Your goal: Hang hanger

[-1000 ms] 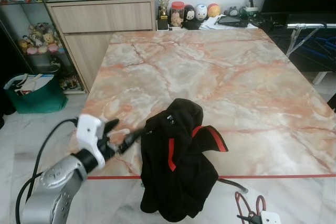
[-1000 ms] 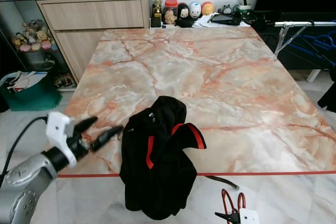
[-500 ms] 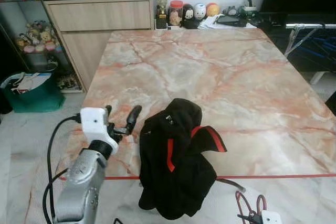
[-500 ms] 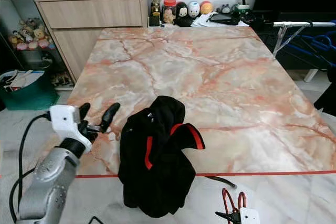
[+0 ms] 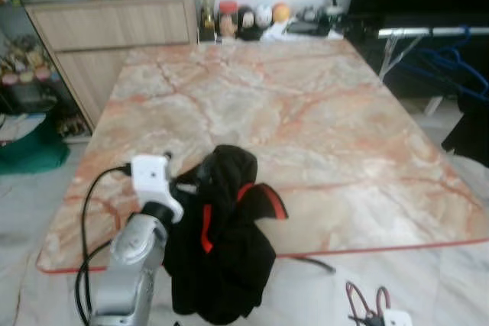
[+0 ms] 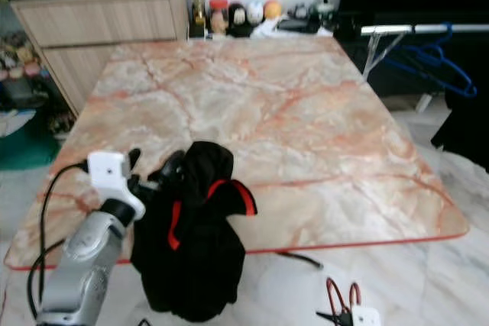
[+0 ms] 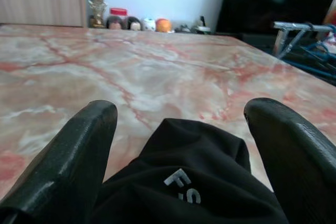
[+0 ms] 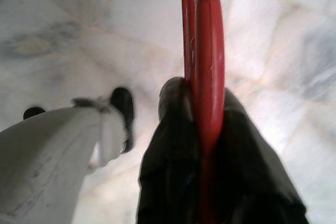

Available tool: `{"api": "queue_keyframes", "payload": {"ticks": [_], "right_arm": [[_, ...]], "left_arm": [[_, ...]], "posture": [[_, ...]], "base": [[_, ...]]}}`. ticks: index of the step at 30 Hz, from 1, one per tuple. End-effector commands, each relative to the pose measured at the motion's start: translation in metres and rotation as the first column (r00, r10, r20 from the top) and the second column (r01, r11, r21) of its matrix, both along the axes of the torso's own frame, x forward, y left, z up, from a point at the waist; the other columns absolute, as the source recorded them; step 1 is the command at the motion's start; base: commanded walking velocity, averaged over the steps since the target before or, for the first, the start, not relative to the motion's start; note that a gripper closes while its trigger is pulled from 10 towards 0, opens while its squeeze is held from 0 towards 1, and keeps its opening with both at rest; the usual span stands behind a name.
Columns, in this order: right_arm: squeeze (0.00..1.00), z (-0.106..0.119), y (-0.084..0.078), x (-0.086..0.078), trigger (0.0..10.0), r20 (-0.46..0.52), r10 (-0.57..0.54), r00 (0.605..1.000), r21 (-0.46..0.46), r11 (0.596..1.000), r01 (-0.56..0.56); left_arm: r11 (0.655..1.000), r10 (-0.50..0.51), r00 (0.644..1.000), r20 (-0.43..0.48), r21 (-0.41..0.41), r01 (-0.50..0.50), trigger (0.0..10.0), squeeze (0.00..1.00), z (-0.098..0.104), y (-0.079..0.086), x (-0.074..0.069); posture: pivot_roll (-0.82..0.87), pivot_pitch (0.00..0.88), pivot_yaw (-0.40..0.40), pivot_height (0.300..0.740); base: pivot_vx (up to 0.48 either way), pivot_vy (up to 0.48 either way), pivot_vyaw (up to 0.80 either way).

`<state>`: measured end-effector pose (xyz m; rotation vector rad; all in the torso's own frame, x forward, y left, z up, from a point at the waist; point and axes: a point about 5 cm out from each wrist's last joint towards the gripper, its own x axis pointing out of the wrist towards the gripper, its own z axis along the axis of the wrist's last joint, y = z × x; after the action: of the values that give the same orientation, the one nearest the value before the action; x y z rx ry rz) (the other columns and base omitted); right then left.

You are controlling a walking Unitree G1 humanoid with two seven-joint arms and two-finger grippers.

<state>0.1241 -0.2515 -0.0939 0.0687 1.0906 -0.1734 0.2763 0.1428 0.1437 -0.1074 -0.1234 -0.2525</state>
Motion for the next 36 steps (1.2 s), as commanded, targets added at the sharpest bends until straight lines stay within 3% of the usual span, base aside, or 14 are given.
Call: {"api": "queue_keyframes", "payload": {"ticks": [1,36], "right_arm": [[0.00,0.000,0.001,0.002,10.0,0.003,0.009,1.000,-0.002,1.000,-0.009],[0.00,0.002,0.005,0.011,10.0,0.026,-0.006,1.000,0.010,1.000,0.006]], "left_arm": [[1.000,0.016,1.000,-0.002,0.016,-0.016,10.0,0.00,-0.002,0.003,-0.001],[0.999,-0.043,0.999,0.006,0.018,0.043,10.0,0.00,0.000,-0.014,0.012]], "posture": [[0.00,0.000,-0.012,0.740],[-0.01,0.000,0.001,0.740]], "base": [[0.000,0.000,0.00],[0.000,-0.474,0.00]]}}
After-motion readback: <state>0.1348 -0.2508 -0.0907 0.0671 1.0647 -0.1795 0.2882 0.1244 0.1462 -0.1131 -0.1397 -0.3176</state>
